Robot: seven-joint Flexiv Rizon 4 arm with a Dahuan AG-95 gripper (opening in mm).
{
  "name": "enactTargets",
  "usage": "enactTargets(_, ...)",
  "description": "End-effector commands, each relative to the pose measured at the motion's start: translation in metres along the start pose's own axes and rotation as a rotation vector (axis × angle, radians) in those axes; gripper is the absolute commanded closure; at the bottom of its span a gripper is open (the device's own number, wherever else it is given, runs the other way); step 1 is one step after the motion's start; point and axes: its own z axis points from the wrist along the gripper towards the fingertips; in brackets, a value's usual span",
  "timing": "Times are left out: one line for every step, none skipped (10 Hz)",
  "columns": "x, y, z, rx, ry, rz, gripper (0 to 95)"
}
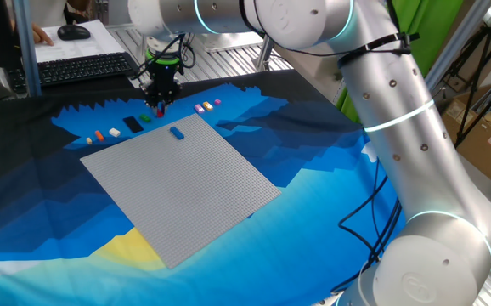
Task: Stack small Lego blocks randomly, one at a time
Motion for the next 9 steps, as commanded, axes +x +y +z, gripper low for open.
enactTargets(0.004,-0.001,-0.001,0.001,0.000,-0.007,95.0)
enactTargets(0.004,0.000,-0.003,-0.001,0.000,-0.008,95.0)
enactTargets(0.005,0.000,-0.007,0.000,0.015,-0.016,95.0)
enactTargets(0.008,0.000,-0.013,0.005,0.032,-0.035,95.0)
enactTargets(0.013,-0.002,-0.019,0.011,0.051,-0.062,95.0)
enactTargets(0.025,-0.004,-0.023,0.014,0.066,-0.080,95.0)
enactTargets(0.032,-0.005,-0.025,0.015,0.069,-0.086,95.0)
enactTargets(0.052,-0.009,-0.025,0.027,0.069,-0.099,95.0)
enactTargets(0.061,-0.015,-0.025,0.031,0.074,-0.117,95.0)
